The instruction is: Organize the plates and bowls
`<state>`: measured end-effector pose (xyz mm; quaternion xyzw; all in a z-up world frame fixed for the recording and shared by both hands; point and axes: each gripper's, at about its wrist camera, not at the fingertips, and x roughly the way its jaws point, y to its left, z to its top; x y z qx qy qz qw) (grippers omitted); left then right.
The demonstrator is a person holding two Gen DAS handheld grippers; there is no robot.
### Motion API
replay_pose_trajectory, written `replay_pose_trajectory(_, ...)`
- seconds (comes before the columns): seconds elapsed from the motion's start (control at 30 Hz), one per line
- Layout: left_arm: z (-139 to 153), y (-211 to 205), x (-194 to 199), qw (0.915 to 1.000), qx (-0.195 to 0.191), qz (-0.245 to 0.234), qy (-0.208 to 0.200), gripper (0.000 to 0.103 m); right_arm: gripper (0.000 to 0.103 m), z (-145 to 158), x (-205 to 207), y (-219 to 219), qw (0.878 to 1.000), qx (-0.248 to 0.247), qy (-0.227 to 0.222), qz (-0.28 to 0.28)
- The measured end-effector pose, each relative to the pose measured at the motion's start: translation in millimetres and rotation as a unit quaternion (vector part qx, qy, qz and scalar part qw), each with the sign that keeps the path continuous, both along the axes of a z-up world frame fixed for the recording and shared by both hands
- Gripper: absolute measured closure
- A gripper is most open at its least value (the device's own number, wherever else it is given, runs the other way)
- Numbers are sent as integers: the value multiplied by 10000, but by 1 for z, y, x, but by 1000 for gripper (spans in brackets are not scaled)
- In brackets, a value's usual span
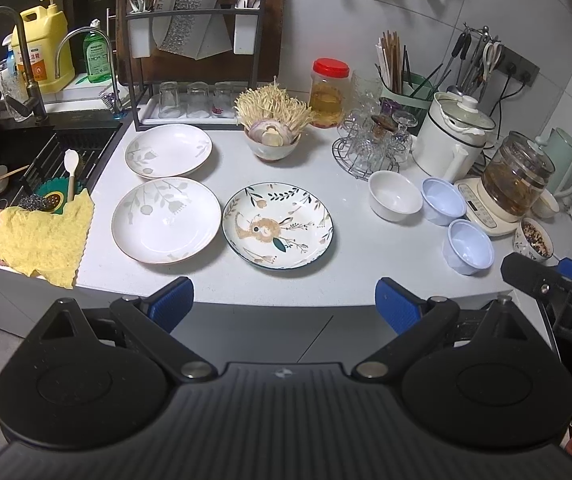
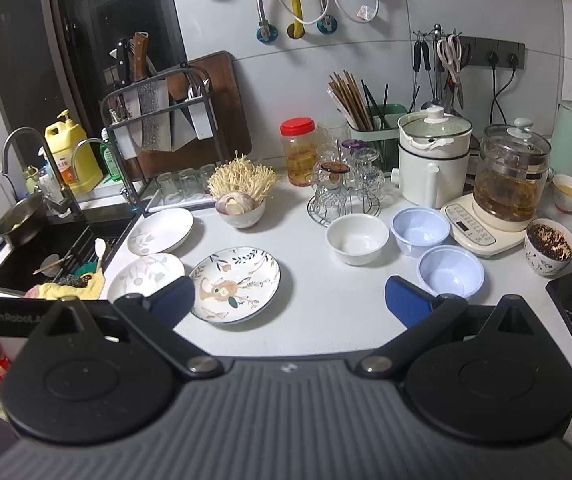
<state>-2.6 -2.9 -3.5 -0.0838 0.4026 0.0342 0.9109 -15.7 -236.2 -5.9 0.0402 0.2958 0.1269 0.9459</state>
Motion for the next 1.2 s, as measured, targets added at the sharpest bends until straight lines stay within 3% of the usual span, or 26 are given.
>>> replay_pose_trajectory(0.8,1,-3,-16,9999,78,-21,-119,4,0,24,-7,6,9998,-193,0,-39)
replay_pose_trajectory(1.2,18,6,2,9994,283,104,-176,4,0,79,27,19,9944,-383,467,870)
